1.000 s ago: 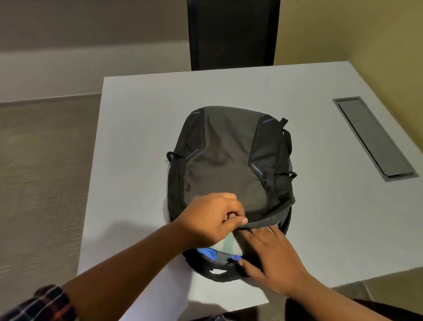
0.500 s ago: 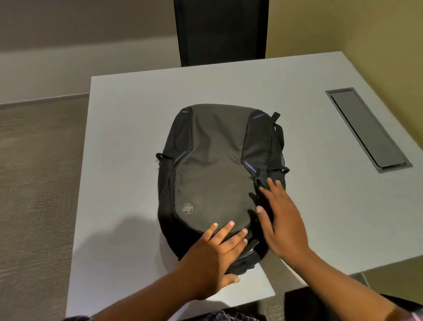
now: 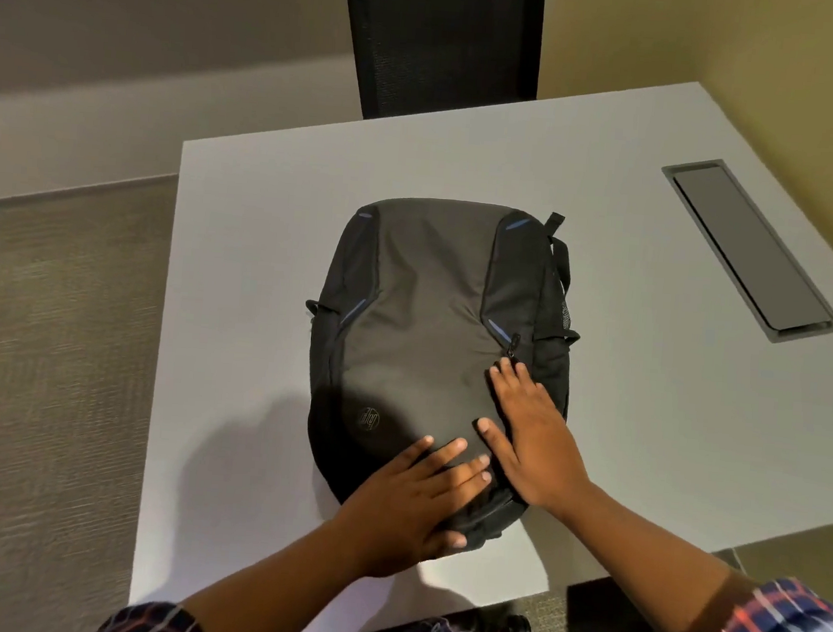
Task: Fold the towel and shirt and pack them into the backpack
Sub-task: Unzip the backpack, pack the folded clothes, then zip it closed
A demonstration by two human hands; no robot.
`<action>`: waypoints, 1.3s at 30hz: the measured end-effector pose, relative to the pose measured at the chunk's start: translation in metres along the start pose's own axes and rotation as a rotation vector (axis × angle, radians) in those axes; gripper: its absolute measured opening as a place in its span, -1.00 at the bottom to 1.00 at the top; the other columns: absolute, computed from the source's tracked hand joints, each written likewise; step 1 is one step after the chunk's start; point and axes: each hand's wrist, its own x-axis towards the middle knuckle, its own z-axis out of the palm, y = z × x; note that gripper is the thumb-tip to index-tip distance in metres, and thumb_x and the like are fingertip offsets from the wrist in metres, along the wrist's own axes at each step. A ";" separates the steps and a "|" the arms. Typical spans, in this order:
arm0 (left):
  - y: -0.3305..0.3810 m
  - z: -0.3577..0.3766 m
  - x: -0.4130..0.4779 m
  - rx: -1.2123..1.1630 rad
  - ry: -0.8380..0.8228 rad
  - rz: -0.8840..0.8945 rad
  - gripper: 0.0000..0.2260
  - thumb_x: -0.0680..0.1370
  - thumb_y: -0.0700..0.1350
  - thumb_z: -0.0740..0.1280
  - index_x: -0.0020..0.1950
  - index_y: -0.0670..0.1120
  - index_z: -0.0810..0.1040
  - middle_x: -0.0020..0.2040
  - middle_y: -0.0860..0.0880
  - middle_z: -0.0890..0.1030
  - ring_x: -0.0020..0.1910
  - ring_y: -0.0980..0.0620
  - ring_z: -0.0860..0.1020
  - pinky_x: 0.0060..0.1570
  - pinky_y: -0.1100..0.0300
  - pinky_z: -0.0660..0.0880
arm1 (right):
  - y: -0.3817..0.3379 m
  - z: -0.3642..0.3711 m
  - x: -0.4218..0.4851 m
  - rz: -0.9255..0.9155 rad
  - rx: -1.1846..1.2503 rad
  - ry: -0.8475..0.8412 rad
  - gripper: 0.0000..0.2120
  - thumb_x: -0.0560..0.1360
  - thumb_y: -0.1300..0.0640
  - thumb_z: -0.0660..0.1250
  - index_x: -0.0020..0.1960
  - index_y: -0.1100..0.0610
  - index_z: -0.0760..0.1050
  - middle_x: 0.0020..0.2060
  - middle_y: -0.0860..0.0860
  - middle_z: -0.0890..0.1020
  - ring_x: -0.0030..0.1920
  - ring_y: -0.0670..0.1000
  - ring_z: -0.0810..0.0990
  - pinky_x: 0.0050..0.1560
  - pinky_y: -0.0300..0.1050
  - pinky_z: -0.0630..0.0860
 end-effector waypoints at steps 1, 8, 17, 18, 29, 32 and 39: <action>-0.003 -0.003 0.006 -0.023 0.028 0.010 -0.44 0.62 0.22 0.10 0.55 -0.01 0.19 0.56 0.01 0.20 0.57 -0.02 0.05 0.50 -0.03 0.05 | 0.006 -0.004 0.001 0.028 0.066 0.044 -0.37 0.62 -0.22 -0.04 0.60 0.06 0.06 0.59 -0.02 0.08 0.59 -0.01 -0.04 0.55 -0.04 -0.02; -0.025 -0.018 0.088 -0.058 0.129 -0.118 -0.37 0.56 0.24 0.13 0.52 -0.12 0.27 0.54 -0.08 0.27 0.52 -0.09 0.23 0.44 -0.08 0.25 | 0.062 -0.030 0.015 0.386 0.336 0.201 -0.55 0.67 0.06 0.05 0.53 0.17 0.25 0.48 0.13 0.36 0.49 0.16 0.31 0.43 -0.13 0.19; -0.032 0.002 0.177 -0.066 0.127 -0.222 -0.47 0.56 0.14 0.12 0.46 -0.10 0.39 0.47 -0.07 0.38 0.47 -0.08 0.32 0.41 -0.10 0.29 | 0.096 -0.035 0.050 0.334 0.368 0.102 -0.68 0.62 0.16 0.17 0.32 -0.01 0.51 0.15 0.04 0.66 0.12 0.10 0.62 0.12 -0.07 0.50; -0.032 0.005 0.183 -0.069 0.116 -0.235 -0.47 0.57 0.13 0.10 0.46 -0.10 0.40 0.47 -0.07 0.38 0.47 -0.09 0.32 0.40 -0.12 0.29 | 0.099 -0.035 0.053 0.343 0.367 0.109 -0.70 0.61 0.17 0.18 0.28 -0.01 0.54 0.12 0.03 0.67 0.10 0.09 0.63 0.11 -0.07 0.51; -0.036 0.010 0.203 -0.023 -0.071 -0.303 -0.46 0.66 0.11 0.03 0.59 -0.02 -0.01 0.61 0.00 -0.05 0.58 -0.02 -0.04 0.51 -0.05 -0.08 | 0.113 -0.032 0.070 0.502 0.386 0.099 -0.89 0.53 0.21 0.30 -0.13 0.13 0.57 -0.27 -0.01 0.65 -0.26 0.00 0.59 -0.16 -0.16 0.43; -0.036 0.009 0.206 -0.026 -0.103 -0.313 -0.47 0.67 0.11 0.01 0.59 -0.01 -0.02 0.61 0.01 -0.06 0.58 -0.02 -0.05 0.50 -0.05 -0.09 | 0.116 -0.034 0.068 0.568 0.404 0.175 -0.87 0.49 0.25 0.32 -0.20 0.10 0.58 -0.32 -0.06 0.65 -0.25 -0.02 0.62 -0.16 -0.18 0.50; -0.037 0.009 0.212 -0.033 -0.209 -0.352 -0.48 0.67 0.12 -0.03 0.59 0.03 -0.06 0.61 0.06 -0.11 0.58 0.01 -0.09 0.51 -0.04 -0.11 | 0.107 -0.039 0.055 0.390 -0.054 0.063 -0.83 0.55 0.09 0.28 -0.16 0.09 0.59 -0.28 0.03 0.56 -0.22 0.15 0.57 -0.29 -0.13 0.35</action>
